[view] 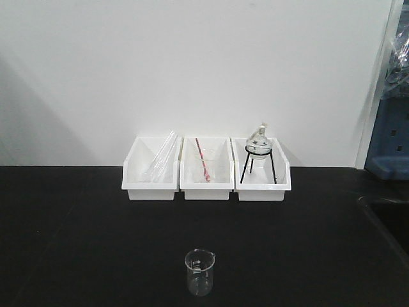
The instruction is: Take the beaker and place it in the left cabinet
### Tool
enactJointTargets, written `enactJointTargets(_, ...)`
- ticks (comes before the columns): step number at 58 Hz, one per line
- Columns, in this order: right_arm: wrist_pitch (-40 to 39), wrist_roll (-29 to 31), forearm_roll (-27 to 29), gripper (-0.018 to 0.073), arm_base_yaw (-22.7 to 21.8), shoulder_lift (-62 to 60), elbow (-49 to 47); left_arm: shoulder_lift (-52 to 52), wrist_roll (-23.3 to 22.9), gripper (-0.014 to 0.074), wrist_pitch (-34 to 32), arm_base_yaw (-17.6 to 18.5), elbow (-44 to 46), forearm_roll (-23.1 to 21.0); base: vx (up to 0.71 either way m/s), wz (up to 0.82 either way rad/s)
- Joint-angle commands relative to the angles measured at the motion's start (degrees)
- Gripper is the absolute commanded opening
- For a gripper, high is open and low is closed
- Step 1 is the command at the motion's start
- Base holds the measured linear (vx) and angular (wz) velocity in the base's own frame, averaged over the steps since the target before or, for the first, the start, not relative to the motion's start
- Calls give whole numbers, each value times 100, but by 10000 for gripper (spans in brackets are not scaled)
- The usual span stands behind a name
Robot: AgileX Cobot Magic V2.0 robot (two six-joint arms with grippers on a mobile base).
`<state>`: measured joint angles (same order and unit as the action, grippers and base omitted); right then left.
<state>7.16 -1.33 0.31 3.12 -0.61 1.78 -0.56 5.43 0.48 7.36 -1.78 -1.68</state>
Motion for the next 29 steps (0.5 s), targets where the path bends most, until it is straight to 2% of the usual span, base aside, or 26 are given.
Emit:
enactJointTargets(1,-490,14,-31,-6,-15,-83,34,-109,-17,1,-478,6,-93,-42,0,0)
enactJointTargets(29,-490,14,-31,-6,-15,-83,34,-109,-17,1,-478,6,-93,-42,0,0)
